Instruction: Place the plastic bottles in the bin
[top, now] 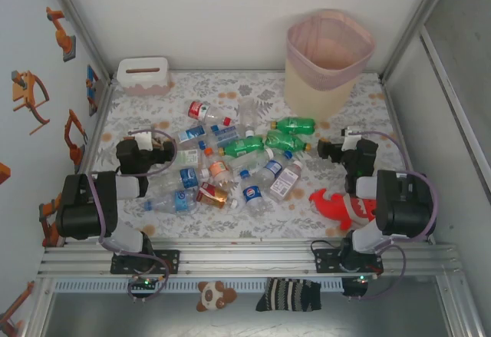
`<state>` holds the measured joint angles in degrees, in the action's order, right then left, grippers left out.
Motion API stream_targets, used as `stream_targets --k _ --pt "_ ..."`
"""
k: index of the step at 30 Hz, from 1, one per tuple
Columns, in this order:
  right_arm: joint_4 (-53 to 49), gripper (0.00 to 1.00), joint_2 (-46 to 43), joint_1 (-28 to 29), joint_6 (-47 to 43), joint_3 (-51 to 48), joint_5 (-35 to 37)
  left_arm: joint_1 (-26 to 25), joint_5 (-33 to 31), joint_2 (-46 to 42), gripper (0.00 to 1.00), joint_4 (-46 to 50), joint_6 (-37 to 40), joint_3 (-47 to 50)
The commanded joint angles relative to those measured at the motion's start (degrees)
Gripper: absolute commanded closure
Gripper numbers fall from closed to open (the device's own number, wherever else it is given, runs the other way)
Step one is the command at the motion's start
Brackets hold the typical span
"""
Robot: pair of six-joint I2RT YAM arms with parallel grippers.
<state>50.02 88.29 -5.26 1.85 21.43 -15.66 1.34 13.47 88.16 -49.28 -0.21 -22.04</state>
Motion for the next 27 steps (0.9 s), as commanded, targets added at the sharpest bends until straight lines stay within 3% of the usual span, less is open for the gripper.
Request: stream_targets --k 1,27 --pt "2.01 0.01 0.21 -0.31 -0.78 -0.38 -0.51 0.37 1.12 -0.09 0.03 -1.59 0.92 0.42" --pt "2.0 0.01 0.17 -0.3 -0.7 -0.34 -0.51 0.43 -2.05 0.17 0.03 -0.72 -0.3 -0.25"
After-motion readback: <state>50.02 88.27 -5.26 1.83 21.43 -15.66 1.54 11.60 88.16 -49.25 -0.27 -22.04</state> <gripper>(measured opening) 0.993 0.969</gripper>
